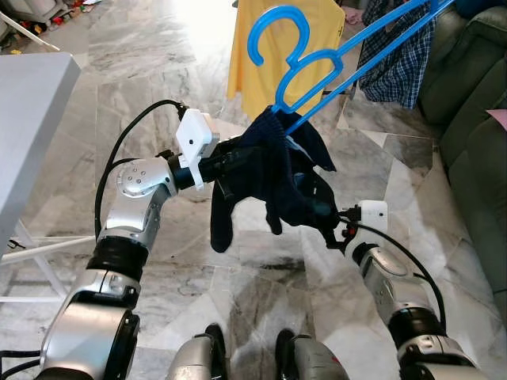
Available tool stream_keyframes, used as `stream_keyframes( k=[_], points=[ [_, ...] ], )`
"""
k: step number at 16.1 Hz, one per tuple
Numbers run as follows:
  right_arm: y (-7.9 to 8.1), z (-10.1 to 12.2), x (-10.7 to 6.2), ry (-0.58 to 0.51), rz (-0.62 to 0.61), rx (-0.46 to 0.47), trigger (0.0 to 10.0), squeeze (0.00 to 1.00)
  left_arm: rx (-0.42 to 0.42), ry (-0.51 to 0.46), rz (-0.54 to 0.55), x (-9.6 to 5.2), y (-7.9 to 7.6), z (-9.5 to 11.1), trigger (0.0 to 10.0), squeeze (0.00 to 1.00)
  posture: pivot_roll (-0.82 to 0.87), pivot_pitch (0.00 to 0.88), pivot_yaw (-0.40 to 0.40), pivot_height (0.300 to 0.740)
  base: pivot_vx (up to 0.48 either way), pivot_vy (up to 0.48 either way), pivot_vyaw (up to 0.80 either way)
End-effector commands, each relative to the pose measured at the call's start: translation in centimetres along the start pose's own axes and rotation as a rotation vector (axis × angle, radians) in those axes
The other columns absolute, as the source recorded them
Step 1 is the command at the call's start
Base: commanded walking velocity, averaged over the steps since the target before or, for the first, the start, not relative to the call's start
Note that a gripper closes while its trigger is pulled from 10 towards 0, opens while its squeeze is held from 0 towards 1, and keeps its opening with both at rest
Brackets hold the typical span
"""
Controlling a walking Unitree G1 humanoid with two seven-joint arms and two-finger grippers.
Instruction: Hang hanger
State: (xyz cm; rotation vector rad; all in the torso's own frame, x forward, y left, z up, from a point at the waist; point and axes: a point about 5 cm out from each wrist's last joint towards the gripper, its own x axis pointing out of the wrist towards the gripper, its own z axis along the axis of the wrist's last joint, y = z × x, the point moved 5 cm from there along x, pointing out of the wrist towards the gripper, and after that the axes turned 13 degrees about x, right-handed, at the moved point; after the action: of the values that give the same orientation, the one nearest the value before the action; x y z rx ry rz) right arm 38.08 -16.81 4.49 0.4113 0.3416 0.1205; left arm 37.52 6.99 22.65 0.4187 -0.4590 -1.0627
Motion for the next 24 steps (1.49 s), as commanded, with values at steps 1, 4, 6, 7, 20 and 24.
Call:
stream_keyframes(
  k=[1, 4, 6, 7, 20, 24],
  points=[
    [0.6, 0.0, 0.1, -0.005, 0.042, 0.046, 1.9, 0.0, 0.013, -0.058, 0.025, -0.2, 0.7, 1.4, 0.0, 0.0, -0.12, 0.242, 0.025, 0.74, 0.0, 0.0, 0.0],
    [4.8, 2.2, -0.3, -0.066, 0.274, 0.083, 10.0, 0.0, 0.005, -0.039, 0.029, -0.3, 0.6, 1.1, 0.0, 0.0, -0.13, 0.244, 0.025, 0.74, 0.0, 0.0, 0.0],
    [7.1, 2.8, -2.2, -0.072, 0.447, 0.109, 10.0, 1.0, -0.004, -0.029, 0.034, -0.3, 0.4, 0.9, 0.0, 0.0, -0.13, 0.245, 0.028, 0.74, 0.0, 0.0, 0.0],
    [6.9, 2.5, -2.4, -0.059, 0.443, 0.102, 10.0, 1.0, -0.006, -0.028, 0.035, -0.3, 0.3, 0.9, 0.0, 0.0, -0.13, 0.245, 0.028, 0.74, 0.0, 0.0, 0.0],
    [4.4, -1.0, -2.9, 0.03, 0.287, 0.125, 10.0, 0.38, 0.011, -0.062, 0.053, 0.2, 1.7, 2.4, 0.0, 0.0, -0.13, 0.251, 0.043, 0.74, 0.0, 0.0, 0.0],
    [2.6, -0.4, -2.0, -0.017, 0.173, 0.255, 10.0, 0.0, 0.002, -0.061, 0.059, 0.1, 1.6, 2.3, 0.0, 0.0, -0.13, 0.249, 0.041, 0.74, 0.0, 0.0, 0.0]
  ],
)
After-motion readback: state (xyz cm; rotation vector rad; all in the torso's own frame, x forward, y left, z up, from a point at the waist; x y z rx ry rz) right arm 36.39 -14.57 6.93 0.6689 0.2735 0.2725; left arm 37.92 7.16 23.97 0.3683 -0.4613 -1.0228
